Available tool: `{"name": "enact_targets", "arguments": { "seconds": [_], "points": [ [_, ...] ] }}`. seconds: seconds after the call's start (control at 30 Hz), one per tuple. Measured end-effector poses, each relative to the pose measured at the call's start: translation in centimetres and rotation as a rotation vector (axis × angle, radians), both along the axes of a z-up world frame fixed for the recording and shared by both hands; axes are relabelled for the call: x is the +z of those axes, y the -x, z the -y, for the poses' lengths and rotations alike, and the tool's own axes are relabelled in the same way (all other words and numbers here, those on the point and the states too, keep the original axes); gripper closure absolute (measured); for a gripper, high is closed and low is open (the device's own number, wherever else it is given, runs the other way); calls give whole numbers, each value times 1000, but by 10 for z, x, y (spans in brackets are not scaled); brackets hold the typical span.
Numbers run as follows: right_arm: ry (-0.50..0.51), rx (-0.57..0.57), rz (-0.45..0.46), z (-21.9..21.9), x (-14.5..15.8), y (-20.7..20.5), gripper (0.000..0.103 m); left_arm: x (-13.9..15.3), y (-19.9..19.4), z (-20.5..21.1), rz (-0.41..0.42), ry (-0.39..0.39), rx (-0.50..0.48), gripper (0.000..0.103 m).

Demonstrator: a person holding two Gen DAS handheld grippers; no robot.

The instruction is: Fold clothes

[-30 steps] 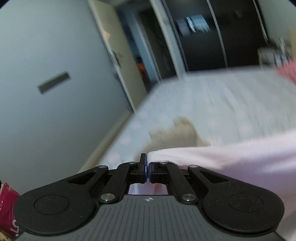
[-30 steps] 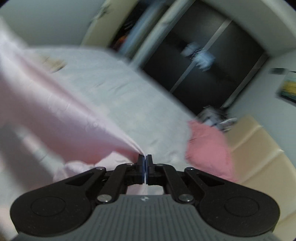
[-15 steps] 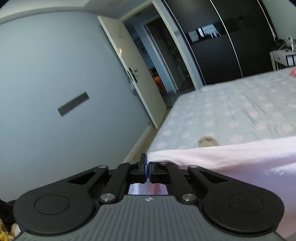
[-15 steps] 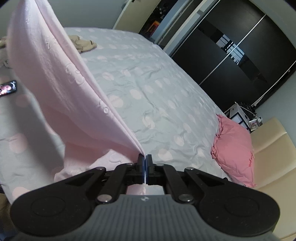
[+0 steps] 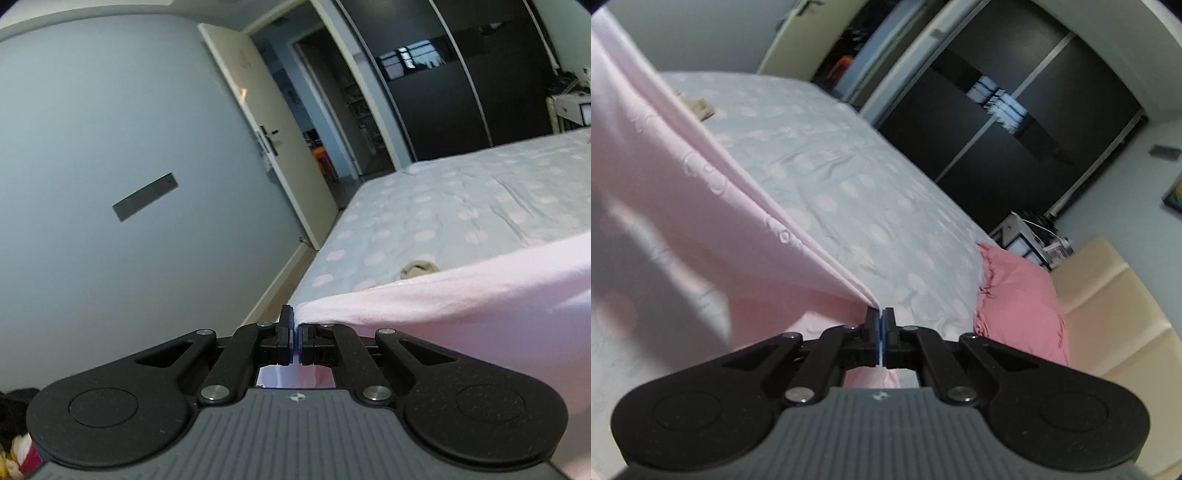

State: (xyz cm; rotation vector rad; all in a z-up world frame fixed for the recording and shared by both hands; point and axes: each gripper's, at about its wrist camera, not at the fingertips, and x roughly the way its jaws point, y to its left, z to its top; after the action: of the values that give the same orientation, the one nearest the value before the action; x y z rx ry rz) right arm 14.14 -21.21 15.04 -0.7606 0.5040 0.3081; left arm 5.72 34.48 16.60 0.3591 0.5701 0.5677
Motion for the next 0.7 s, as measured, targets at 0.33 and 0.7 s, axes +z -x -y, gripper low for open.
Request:
{"name": "enact_targets", "arguments": {
  "seconds": [0.33,0.7],
  "points": [
    [150,208,-344,1,-101,46,102,-122,72,-11,-387,-8,-72,102],
    [177,302,-566,-5,-178,99,98,-206,103,-23,-576,40,-7,102]
  ]
}}
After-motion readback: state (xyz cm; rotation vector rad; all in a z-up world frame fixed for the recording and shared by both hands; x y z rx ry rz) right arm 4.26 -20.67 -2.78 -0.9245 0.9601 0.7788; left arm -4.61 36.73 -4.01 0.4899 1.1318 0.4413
